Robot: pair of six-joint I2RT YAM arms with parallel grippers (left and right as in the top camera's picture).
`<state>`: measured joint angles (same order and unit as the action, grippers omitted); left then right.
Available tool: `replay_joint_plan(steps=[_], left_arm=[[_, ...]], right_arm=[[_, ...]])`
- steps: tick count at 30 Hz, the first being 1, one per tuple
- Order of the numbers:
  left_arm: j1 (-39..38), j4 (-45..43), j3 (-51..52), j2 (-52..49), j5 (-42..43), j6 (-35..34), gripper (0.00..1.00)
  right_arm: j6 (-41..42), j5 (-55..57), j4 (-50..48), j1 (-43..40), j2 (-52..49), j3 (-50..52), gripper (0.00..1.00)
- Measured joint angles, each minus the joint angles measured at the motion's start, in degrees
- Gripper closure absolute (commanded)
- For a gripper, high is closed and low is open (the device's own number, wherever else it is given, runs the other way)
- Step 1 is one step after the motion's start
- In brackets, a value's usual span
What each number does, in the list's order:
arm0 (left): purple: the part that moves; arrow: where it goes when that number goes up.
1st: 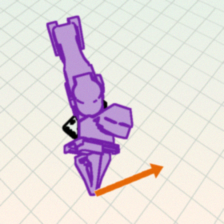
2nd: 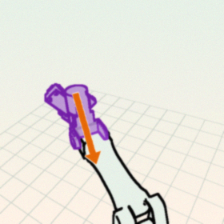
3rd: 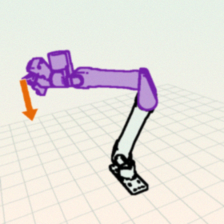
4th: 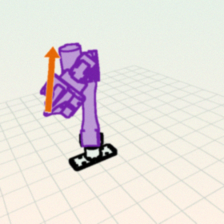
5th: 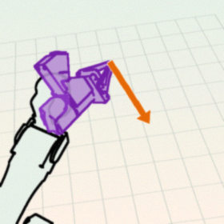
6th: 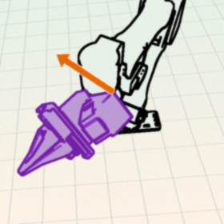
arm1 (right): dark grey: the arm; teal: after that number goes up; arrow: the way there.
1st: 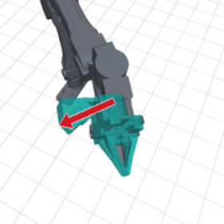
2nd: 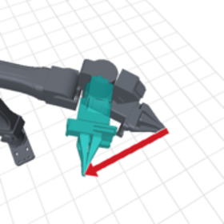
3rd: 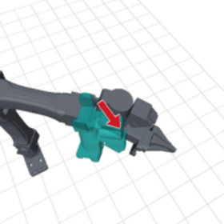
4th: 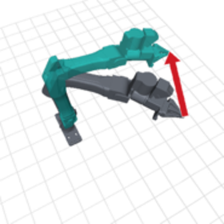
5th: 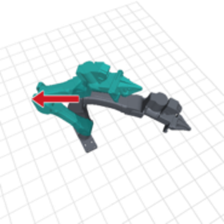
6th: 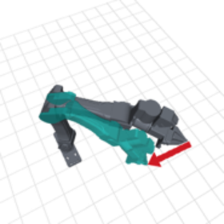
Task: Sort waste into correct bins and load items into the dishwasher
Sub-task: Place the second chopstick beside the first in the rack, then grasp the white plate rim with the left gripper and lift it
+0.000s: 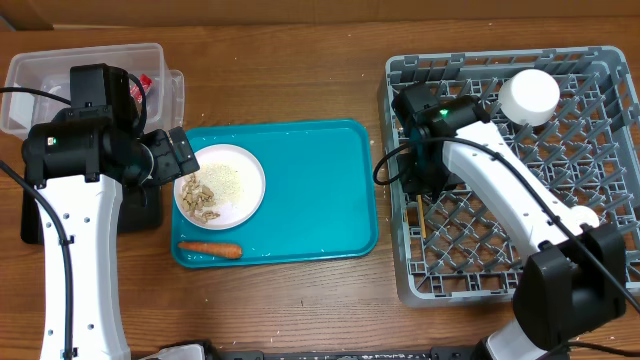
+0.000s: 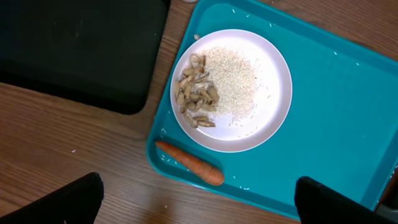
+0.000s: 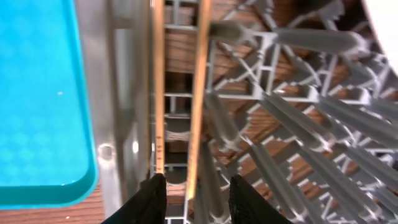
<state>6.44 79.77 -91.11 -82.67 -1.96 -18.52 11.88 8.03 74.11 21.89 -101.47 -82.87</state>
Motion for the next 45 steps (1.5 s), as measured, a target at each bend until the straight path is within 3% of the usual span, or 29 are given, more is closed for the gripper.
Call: replay_joint_plan(steps=[1,4,7,12,18,24,36,39,45], left_arm=[[0.00,0.00,0.02,0.00,0.04,0.00,0.00],[0.00,-0.04,0.02,0.00,1.09,0.02,0.00],[-0.07,-0.55,0.02,-0.02,2.80,-0.02,0.00],[-2.75,-4.66,2.36,-0.07,4.39,-0.02,0.00],[-10.82,-14.21,9.40,-0.33,5.46,0.00,0.03],[-18.67,-25.07,16.50,-2.62,5.86,0.24,0.07],[-23.71,-30.38,17.66,-20.02,3.74,0.26,0.14],[-23.71,-30.71,17.70,-22.84,3.43,0.24,0.19],[-23.71,-30.93,17.70,-26.29,3.41,0.52,0.43]], right_arm=[[0.50,0.20,-0.04,-0.15,0.46,-0.04,0.63],[2.12,0.42,-1.49,-1.95,4.44,-0.50,0.46],[3.26,-0.87,-2.67,-6.32,10.91,-1.42,0.40],[3.08,-5.53,-0.15,-17.40,19.10,-3.19,0.40],[1.95,-11.21,6.03,-27.39,19.28,-2.89,0.39],[0.63,-13.03,7.41,-29.00,19.23,-2.05,0.39],[0.07,-13.79,6.93,-28.98,19.23,-1.90,0.39],[0.07,-13.79,6.91,-28.98,19.23,-1.90,0.39],[0.04,-13.81,6.69,-28.98,19.23,-1.88,0.39]])
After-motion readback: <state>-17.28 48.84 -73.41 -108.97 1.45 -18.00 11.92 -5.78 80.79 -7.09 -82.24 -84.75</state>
